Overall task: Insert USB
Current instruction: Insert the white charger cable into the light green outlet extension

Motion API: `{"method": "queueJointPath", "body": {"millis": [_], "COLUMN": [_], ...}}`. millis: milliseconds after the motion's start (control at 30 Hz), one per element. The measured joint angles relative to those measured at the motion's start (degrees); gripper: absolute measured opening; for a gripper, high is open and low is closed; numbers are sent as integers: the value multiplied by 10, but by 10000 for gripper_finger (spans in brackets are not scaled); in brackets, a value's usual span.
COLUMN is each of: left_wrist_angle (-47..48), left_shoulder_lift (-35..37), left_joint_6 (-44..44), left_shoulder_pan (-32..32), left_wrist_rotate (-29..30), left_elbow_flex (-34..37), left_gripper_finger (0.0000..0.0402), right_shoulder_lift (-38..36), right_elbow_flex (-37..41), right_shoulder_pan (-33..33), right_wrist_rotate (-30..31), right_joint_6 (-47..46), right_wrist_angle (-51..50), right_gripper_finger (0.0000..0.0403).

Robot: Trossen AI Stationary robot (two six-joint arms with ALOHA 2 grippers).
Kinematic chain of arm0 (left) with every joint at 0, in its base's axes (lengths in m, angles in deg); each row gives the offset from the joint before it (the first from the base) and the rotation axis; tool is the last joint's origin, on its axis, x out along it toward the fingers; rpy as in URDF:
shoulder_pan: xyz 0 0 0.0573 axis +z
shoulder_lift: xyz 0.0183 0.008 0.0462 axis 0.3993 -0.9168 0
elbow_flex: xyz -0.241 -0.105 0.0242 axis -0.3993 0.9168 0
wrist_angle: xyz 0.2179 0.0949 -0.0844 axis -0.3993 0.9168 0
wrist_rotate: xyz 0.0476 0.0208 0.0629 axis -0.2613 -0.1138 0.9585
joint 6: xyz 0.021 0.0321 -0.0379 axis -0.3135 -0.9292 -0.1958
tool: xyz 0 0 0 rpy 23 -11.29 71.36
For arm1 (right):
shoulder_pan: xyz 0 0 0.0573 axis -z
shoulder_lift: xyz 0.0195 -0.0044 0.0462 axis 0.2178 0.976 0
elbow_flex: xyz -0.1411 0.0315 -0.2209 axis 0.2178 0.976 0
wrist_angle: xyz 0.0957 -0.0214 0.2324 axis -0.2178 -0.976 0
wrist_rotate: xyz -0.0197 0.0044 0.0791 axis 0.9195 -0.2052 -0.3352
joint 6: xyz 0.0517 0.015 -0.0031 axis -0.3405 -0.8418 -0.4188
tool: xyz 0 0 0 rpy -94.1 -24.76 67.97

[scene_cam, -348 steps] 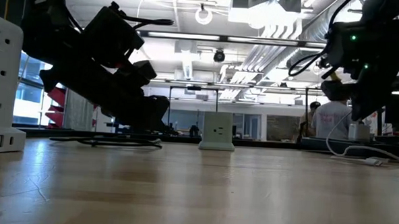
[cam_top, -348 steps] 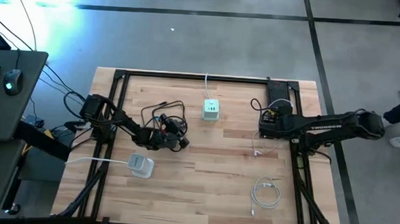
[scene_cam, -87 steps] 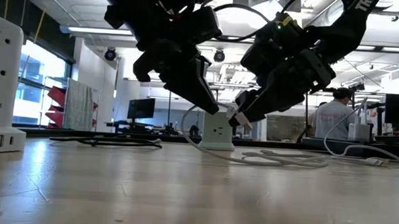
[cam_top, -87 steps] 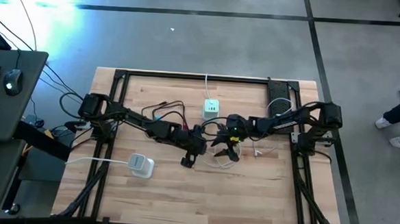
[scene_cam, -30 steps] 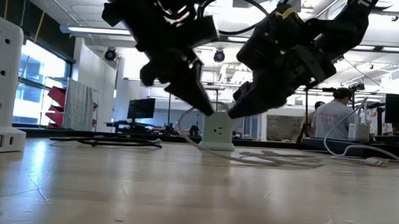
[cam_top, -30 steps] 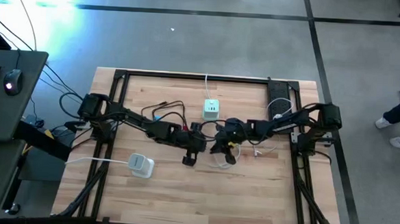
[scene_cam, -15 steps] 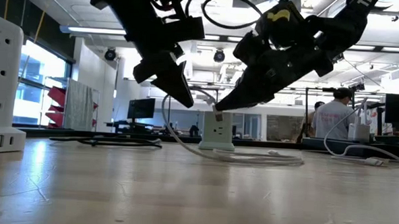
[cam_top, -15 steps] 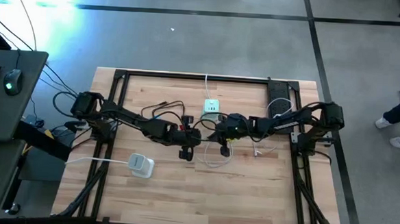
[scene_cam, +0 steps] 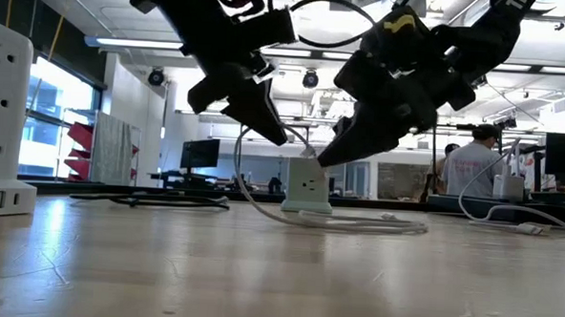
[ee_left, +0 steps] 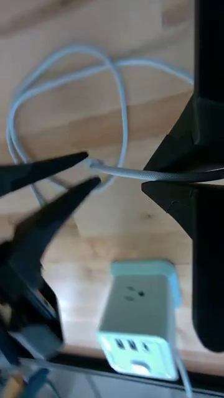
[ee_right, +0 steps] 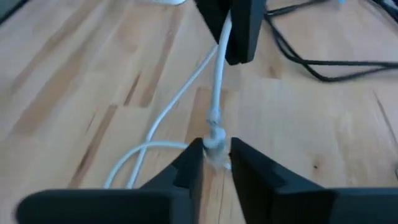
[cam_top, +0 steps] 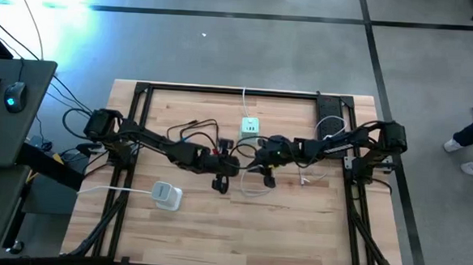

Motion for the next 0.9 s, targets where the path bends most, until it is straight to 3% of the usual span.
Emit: {"method": "queueJointPath", "body": {"millis": [167,300,700,900], "left_wrist_angle": [-6,-27,-63,-72], "left_shoulder_lift": [0,0,0,0], "left_joint_6": [-13,-25,-47,-47], "left_shoulder_pan": [-10,-18,-26,-26], "left_wrist_rotate": [-29,-50,-59,-59], "left_elbow_flex": [0,0,0,0], "left_gripper_finger": [0,0,0,0], "right_shoulder_lift": [0,2,7,7], "right_elbow_flex": [0,0,0,0], "right_shoulder_pan": [-12,-15,-21,-40], "right_wrist_rotate": [-57,-91,-161,-133], "right_joint_6": [58,76,48,40], "right_wrist_angle": [5,16,42,46], "right_gripper_finger": [161,193,199,199]}}
